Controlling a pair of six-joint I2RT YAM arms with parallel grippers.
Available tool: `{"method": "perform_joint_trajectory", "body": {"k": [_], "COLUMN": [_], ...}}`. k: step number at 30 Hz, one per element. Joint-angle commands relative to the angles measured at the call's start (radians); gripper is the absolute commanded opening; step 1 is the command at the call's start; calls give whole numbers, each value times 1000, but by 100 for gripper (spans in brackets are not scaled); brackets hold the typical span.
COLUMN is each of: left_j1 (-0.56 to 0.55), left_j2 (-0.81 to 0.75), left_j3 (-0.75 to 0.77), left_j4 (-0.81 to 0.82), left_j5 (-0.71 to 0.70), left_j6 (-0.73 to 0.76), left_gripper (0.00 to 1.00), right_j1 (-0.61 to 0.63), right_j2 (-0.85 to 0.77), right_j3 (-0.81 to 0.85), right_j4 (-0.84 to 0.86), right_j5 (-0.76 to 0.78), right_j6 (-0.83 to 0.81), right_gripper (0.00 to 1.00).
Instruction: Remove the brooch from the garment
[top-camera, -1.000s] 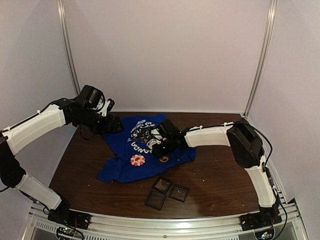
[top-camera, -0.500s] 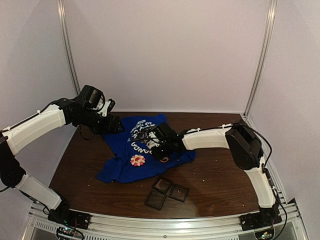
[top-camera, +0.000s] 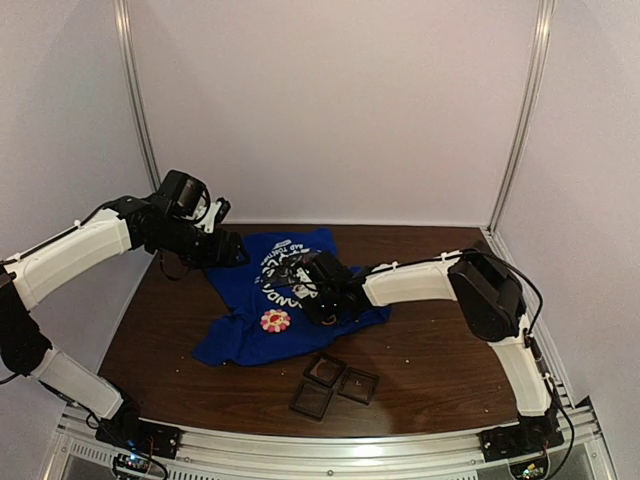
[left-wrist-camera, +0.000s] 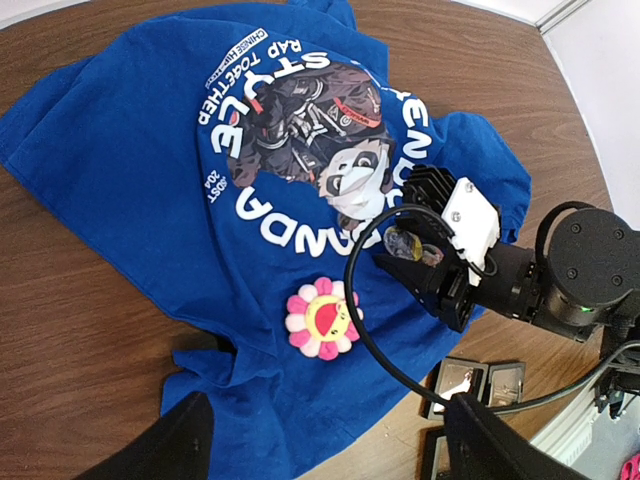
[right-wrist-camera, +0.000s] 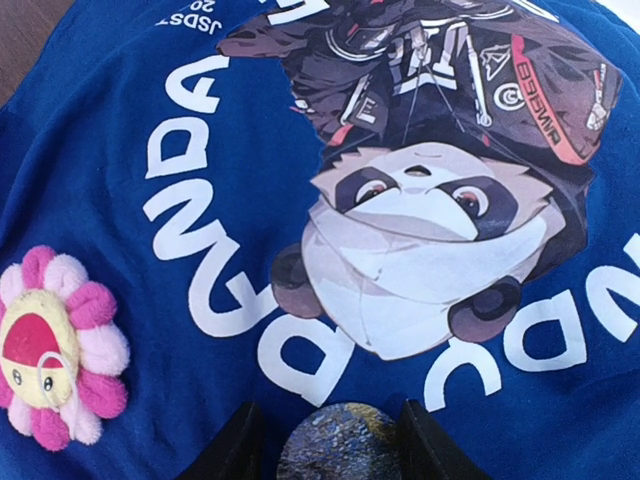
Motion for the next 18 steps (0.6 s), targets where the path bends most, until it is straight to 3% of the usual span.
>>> {"method": "perform_joint_trajectory", "body": {"k": [1,11,15,18], "left_j1": [-2,-2,-2,-2], "left_j2": [-3,-7,-8,-15], "left_j3": [-5,-5,-4,-5], "left_j4": [21,20,20,25], "left_j5": [11,-3,-3,11], "left_j6": [-2,-1,-1,4], "left_gripper": [81,82,81,81], "right_j1": [7,7,7,7], "right_j2": [34,-71,-124,-173], "right_j3": [-66,-183,-231,-261], "right_j4": [-57,67,123,152], "right_j5": [54,96,93,84], "right_j6": [14,85,102,118], "right_gripper": [46,29,11,5]}}
